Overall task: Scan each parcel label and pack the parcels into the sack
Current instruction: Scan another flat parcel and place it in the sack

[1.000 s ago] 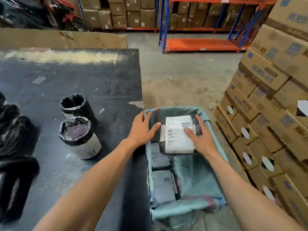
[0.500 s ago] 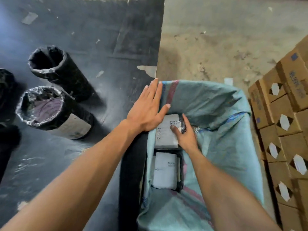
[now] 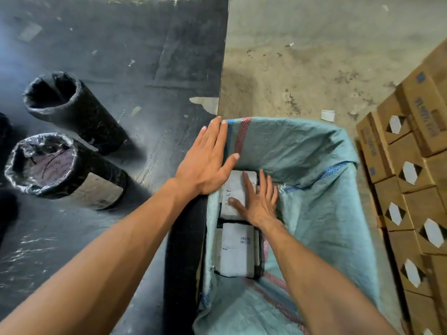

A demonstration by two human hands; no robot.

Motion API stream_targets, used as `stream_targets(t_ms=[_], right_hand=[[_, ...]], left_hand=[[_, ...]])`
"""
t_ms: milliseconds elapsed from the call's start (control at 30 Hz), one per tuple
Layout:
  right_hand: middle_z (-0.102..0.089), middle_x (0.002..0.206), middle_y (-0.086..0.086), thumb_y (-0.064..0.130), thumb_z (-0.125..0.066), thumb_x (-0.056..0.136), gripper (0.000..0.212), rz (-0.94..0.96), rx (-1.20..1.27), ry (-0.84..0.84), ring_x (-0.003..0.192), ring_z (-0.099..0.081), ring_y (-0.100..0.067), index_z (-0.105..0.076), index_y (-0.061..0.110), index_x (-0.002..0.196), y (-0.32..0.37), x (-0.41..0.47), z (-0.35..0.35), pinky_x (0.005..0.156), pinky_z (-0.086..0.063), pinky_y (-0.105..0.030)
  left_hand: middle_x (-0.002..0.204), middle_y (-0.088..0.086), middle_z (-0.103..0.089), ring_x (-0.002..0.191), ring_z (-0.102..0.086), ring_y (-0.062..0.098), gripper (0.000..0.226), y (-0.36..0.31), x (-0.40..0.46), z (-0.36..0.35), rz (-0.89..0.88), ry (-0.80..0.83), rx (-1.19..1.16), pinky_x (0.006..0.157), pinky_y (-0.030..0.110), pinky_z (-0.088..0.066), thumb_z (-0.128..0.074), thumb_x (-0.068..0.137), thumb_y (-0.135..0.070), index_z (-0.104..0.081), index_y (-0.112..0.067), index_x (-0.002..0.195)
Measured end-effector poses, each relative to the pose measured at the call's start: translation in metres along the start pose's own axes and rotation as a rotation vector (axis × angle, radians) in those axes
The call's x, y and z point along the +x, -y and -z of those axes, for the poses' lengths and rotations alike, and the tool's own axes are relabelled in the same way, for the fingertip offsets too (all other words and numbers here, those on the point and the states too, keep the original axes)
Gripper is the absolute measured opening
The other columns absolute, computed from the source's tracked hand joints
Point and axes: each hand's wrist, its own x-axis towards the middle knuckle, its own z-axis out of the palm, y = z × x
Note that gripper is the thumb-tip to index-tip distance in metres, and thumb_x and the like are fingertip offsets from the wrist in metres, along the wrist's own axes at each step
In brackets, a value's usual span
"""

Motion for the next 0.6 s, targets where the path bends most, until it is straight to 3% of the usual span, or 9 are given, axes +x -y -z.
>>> stream_targets(t_ms=[100,300,433,600], right_hand=[[0.039,0.169,-0.004,0.09,-0.024,0.092,0.089,0.082,-0.158,0.123,0.153,0.042,-0.033,0.014,0.054,0.163,0.007,0.008,-0.012,0.124,0.021,-0.061],[0.049,0.162,0.002,0.094,-0.014,0.088,0.082,0.061,-0.192,0.218,0.144,0.054,-0.031,0.029,0.062,0.151,0.002,0.027,-0.011,0.122,0.021,-0.064],[0.052,0.159,-0.001,0.094,-0.012,0.088,0.085,0.044,-0.232,0.277,0.142,0.054,-0.034,0.028,0.058,0.153,0.009,0.024,0.0,0.12,0.022,-0.067],[0.04,0.168,-0.006,0.091,-0.02,0.091,0.092,0.037,-0.244,0.305,0.152,0.041,-0.035,0.018,0.049,0.164,0.018,0.011,0.026,0.121,0.023,-0.066]], left_hand=[[0.171,0.018,0.007,0.159,0.008,0.023,0.079,0.002,0.0,-0.001,0.007,0.003,0.014,0.127,0.032,0.011,-0.032,0.108,-0.045,0.003,0.001,0.162],[0.171,0.016,0.006,0.159,0.008,0.022,0.077,0.002,0.002,-0.005,0.008,-0.018,0.027,0.125,0.027,0.015,-0.031,0.108,-0.046,0.002,0.0,0.162],[0.171,0.015,0.008,0.158,0.009,0.021,0.077,0.002,0.001,-0.004,0.009,-0.011,0.024,0.124,0.026,0.016,-0.031,0.109,-0.046,0.003,-0.002,0.162],[0.171,0.013,0.008,0.158,0.009,0.019,0.077,0.0,0.0,-0.001,0.015,-0.008,0.002,0.124,0.026,0.015,-0.034,0.108,-0.044,0.003,-0.003,0.163]])
